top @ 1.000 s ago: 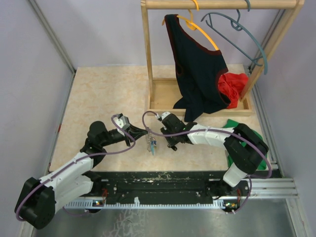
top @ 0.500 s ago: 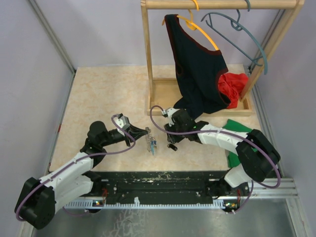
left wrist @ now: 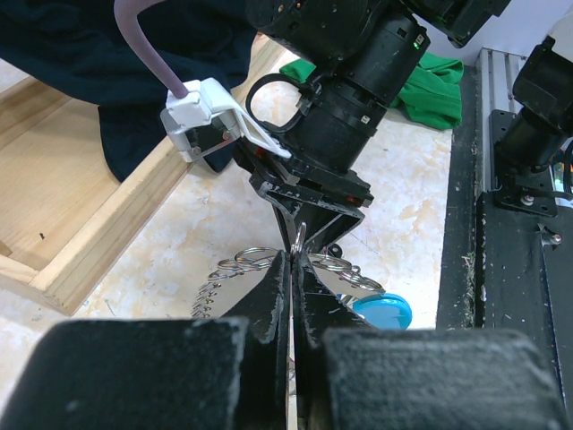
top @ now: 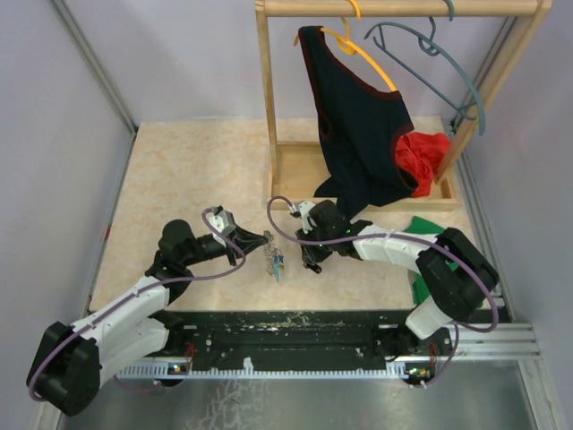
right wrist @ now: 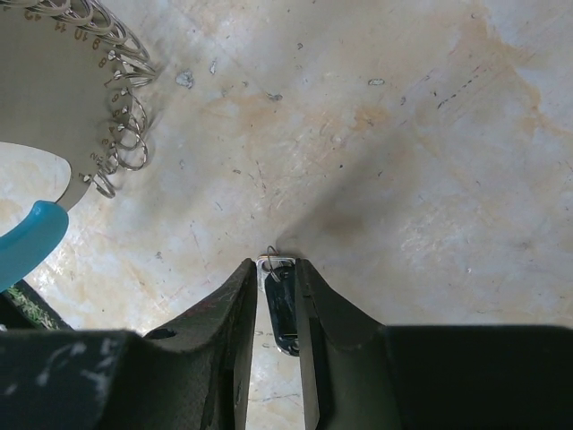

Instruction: Put the keys on the keyring

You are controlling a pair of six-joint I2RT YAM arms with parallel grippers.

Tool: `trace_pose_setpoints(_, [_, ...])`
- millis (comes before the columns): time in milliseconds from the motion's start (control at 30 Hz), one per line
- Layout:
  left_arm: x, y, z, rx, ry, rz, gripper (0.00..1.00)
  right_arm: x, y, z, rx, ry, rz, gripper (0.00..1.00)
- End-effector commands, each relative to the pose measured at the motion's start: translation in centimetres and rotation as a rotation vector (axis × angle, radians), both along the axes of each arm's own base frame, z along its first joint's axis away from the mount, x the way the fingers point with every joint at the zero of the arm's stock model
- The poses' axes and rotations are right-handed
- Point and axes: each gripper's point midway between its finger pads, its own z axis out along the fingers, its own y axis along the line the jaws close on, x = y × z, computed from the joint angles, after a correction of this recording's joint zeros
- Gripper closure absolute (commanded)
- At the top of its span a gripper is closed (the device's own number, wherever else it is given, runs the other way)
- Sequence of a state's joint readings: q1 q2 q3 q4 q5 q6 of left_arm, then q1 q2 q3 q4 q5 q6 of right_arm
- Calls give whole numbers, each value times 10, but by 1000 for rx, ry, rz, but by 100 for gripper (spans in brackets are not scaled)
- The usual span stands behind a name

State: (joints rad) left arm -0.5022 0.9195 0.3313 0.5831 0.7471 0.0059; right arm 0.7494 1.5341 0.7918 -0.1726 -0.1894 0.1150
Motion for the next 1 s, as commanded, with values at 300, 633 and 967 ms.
trace_pose_setpoints(300, [-1,-1,9,-20,-48,-12,99,3,10,-2,32,-7,37,80])
trace_pose_setpoints(633, [-1,-1,10,-21,-48,-13,99,1,8,-8,15,8,39,85])
trace_pose_setpoints(967, [-1,-1,10,-22,-48,-12,99,0,5,-3,6,-7,52,100])
